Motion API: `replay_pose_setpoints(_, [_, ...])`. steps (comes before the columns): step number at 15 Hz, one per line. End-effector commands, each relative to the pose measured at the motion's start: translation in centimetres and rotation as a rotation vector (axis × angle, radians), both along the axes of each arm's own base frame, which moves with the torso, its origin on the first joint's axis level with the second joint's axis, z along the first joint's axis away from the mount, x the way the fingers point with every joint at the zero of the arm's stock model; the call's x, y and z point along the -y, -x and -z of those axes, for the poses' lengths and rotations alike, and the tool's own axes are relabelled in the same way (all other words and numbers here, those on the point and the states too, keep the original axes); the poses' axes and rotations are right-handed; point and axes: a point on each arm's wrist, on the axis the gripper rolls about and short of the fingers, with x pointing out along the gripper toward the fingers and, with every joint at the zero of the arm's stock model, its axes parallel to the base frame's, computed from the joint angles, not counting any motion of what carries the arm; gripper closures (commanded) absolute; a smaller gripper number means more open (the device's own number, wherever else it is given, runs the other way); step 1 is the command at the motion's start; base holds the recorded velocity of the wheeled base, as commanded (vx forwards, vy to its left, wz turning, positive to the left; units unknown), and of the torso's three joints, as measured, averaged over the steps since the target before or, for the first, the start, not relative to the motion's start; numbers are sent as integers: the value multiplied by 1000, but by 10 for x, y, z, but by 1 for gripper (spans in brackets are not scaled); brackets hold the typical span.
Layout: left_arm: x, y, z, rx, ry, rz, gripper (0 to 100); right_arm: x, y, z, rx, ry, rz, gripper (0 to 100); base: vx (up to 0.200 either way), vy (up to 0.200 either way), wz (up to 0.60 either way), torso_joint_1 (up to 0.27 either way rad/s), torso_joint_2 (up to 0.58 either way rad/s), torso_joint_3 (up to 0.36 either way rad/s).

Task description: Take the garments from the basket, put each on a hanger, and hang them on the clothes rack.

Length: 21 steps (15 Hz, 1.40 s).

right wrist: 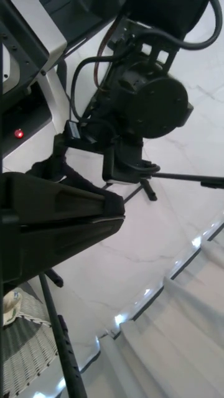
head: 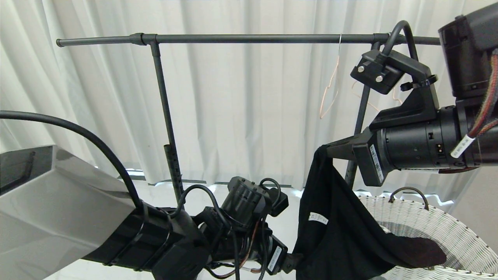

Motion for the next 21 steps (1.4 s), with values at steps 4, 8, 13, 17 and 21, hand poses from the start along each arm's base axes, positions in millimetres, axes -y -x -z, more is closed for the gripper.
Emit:
replay_pose_setpoints(4, [-5,3,2,8,-25,-25,0,1,0,1,-1,3,5,100,0,0,0,0,0,0])
replay_pose_setpoints(8, [-9,7,2,13,-43,-41,100,1,-2,3,-5,10,15,100,0,0,0,0,0,0])
replay_pose_setpoints(13, [-36,20,-12,78,-90,-143,100,5,-14,8,-16,23,59,100,0,0,0,0,0,0])
replay_pose_setpoints(17, [-74,24,-85,245,71,-243,100,2,-22,11,-18,23,75,100,0,0,0,0,0,0])
replay_pose_setpoints(21, [-114,62,-166,254,133,-236,100,-3,-28,8,12,-32,86,100,0,0,0,0,0,0])
